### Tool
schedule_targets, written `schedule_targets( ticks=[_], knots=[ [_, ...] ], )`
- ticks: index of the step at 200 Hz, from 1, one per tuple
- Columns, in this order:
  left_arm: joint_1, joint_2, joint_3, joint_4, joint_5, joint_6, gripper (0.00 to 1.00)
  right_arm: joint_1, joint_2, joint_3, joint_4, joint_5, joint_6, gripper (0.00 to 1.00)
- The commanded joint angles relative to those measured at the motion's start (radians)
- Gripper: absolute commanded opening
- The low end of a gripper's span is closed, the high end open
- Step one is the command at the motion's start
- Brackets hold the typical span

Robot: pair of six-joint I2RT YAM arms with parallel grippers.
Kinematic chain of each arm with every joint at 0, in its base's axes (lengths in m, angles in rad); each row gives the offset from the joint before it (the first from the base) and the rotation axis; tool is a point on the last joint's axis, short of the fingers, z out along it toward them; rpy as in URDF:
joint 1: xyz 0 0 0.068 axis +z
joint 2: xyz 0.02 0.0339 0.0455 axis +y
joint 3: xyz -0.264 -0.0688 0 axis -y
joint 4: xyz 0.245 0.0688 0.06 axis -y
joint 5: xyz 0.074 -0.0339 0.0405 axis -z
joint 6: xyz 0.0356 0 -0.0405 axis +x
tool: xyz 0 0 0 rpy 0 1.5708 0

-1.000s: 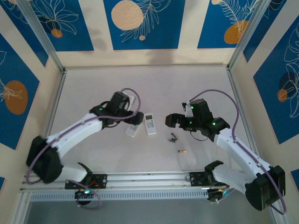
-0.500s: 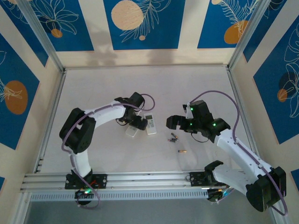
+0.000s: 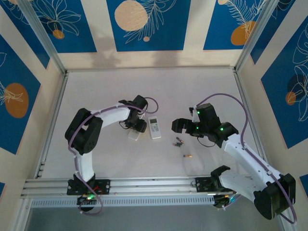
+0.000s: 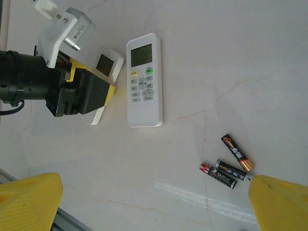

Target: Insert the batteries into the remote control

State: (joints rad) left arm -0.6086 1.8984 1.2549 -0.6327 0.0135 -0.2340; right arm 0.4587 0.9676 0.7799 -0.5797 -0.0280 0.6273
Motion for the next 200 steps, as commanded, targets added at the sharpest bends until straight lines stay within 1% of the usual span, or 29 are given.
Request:
schedule_targets(
  ticks=[1,25,42,57,63,72,82,91,107,124,139,147,152,159,164,181,200],
  knots=[
    [0.061,-0.137,-0.044,0.108,0.193,-0.035,0.48,-0.005,-0.029,0.085,-0.015,-0.049,0.035,0.99],
    [0.099,-0.333,-0.029,0.179,0.364,-0.108,0.42,-0.016,-0.031,0.147,0.042,-0.149,0.061,0.99],
    [0.102,-0.422,0.003,0.291,0.547,-0.208,0.42,-0.015,-0.021,0.176,0.152,-0.265,0.090,0.99],
    [0.101,-0.464,0.011,0.483,0.713,-0.361,0.42,-0.010,0.008,0.211,0.257,-0.367,0.127,0.99],
    [0.101,-0.473,0.004,0.581,0.758,-0.436,0.42,-0.006,0.022,0.227,0.293,-0.400,0.138,0.99],
    [0.098,-0.488,-0.010,0.735,0.796,-0.551,0.42,0.001,0.046,0.251,0.337,-0.434,0.155,0.99],
    [0.092,-0.495,-0.030,0.885,0.806,-0.665,0.40,0.010,0.070,0.268,0.387,-0.467,0.163,0.99],
    [0.082,-0.496,-0.048,0.982,0.799,-0.741,0.39,0.022,0.089,0.271,0.443,-0.488,0.163,0.99],
    [0.062,-0.490,-0.075,1.134,0.793,-0.847,0.39,0.036,0.122,0.273,0.508,-0.511,0.172,0.99],
    [0.045,-0.490,-0.111,1.260,0.772,-0.929,0.39,0.041,0.148,0.276,0.556,-0.527,0.197,1.00],
    [0.035,-0.482,-0.125,1.311,0.764,-0.970,0.39,0.051,0.161,0.262,0.639,-0.552,0.228,0.92],
    [0.029,-0.474,-0.130,1.347,0.765,-0.999,0.39,0.057,0.168,0.258,0.673,-0.563,0.240,0.86],
    [0.026,-0.467,-0.132,1.374,0.764,-1.020,0.39,0.060,0.172,0.259,0.687,-0.568,0.244,0.80],
    [0.024,-0.458,-0.138,1.417,0.765,-1.052,0.38,0.065,0.179,0.260,0.695,-0.568,0.248,0.72],
    [0.023,-0.451,-0.138,1.447,0.766,-1.072,0.38,0.068,0.180,0.263,0.696,-0.566,0.249,0.68],
    [0.021,-0.439,-0.142,1.517,0.763,-1.123,0.38,0.073,0.179,0.263,0.705,-0.556,0.246,0.58],
    [0.016,-0.437,-0.144,1.532,0.759,-1.126,0.39,0.075,0.168,0.263,0.708,-0.534,0.232,0.47]
  ],
)
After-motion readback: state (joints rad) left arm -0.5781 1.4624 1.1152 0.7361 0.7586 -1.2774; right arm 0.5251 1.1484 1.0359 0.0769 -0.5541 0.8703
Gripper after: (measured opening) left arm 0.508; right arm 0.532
